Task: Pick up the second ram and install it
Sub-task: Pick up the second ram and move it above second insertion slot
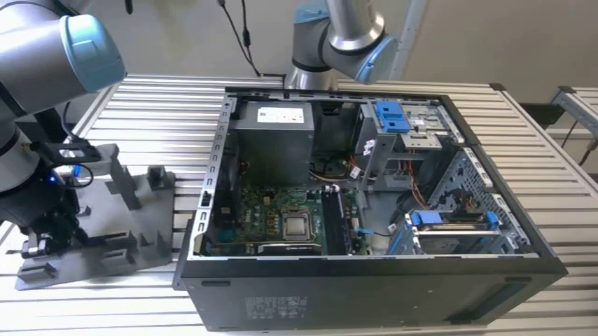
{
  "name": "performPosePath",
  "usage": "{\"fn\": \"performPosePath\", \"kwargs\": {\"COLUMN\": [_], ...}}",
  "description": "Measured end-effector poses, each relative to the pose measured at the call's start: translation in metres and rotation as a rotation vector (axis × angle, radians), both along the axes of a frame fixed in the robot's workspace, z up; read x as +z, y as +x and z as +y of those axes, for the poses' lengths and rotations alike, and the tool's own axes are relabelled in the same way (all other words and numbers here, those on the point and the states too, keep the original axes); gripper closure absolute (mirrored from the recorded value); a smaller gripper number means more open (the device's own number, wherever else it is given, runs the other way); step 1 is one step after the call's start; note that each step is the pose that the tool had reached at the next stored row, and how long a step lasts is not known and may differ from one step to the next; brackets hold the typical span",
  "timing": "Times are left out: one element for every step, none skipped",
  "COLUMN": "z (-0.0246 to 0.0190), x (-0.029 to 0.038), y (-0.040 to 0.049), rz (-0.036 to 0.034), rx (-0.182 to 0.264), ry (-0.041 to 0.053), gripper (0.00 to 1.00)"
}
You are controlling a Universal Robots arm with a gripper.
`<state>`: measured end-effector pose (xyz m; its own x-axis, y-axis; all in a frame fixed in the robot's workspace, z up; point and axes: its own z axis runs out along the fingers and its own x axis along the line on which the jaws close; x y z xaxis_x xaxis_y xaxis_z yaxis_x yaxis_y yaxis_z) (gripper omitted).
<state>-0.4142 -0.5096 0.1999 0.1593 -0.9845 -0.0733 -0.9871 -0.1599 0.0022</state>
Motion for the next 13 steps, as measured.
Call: {"fn": "performPosePath", "kwargs": {"z": [0.0000,0.0000,0.0000,0.0000,0.0000,0.0000,0.0000,0.0000,0.0000,0.0000,0.0000,0.0000,0.0000], "x": [0.0000,0.0000,0.0000,0.0000,0.0000,0.0000,0.0000,0.0000,0.0000,0.0000,0.0000,0.0000,0.0000], "y": [0.0000,0.0000,0.0000,0.0000,0.0000,0.0000,0.0000,0.0000,0.0000,0.0000,0.0000,0.0000,0.0000], "rz": [0.0000,0.0000,0.0000,0.0000,0.0000,0.0000,0.0000,0.0000,-0.0001,0.0000,0.0000,-0.0001,-0.0001], "rx": [0.000,0.000,-0.001,-0.001,-0.001,-0.001,-0.002,-0.002,-0.002,-0.002,-0.003,-0.003,-0.003], "ry": [0.0000,0.0000,-0.0001,0.0000,0.0000,0.0000,0.0000,0.0000,0.0000,0.0000,0.0000,0.0000,0.0000], "gripper": [0.86,0.86,0.86,0.86,0.86,0.86,0.86,0.86,0.86,0.86,0.86,0.86,0.86]}}
